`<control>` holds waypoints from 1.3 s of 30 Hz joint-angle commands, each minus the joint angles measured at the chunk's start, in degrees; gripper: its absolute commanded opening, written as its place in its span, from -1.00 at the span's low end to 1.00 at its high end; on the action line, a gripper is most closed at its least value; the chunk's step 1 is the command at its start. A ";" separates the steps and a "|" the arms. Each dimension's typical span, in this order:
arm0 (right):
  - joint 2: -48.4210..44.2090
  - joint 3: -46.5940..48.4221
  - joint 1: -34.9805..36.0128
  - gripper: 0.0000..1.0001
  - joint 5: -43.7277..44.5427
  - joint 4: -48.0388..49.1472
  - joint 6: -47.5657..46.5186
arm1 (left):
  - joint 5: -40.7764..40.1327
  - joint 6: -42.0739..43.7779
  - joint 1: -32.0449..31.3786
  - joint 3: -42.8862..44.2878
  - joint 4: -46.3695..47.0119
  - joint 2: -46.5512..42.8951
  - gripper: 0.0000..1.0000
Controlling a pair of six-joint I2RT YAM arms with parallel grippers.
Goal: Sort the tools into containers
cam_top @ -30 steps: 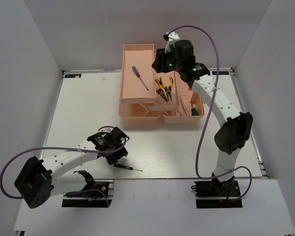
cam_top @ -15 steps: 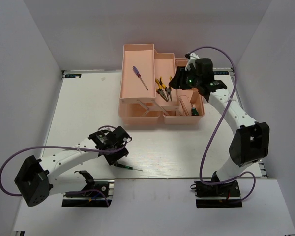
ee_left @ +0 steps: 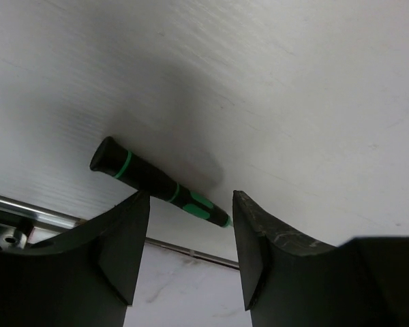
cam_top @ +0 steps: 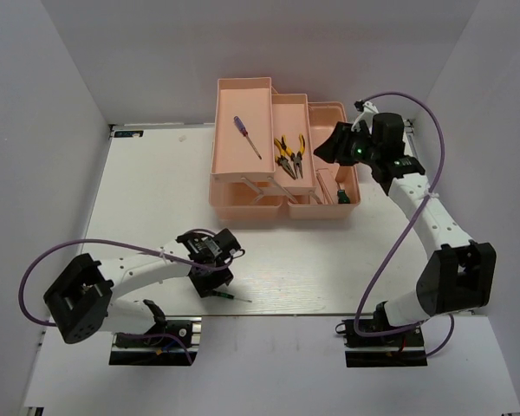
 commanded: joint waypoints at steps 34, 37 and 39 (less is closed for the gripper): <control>-8.31 -10.78 -13.75 0.34 -17.91 6.04 -1.35 | -10.29 16.50 -4.58 12.15 9.28 4.15 -1.00; -9.01 -13.94 -14.38 -0.98 -24.07 8.06 -4.61 | -10.29 26.46 -5.12 15.86 17.00 1.60 -1.00; -9.36 -15.35 -14.56 -1.00 -28.09 8.16 -7.32 | -9.76 34.99 -5.64 17.27 22.35 -0.59 -1.00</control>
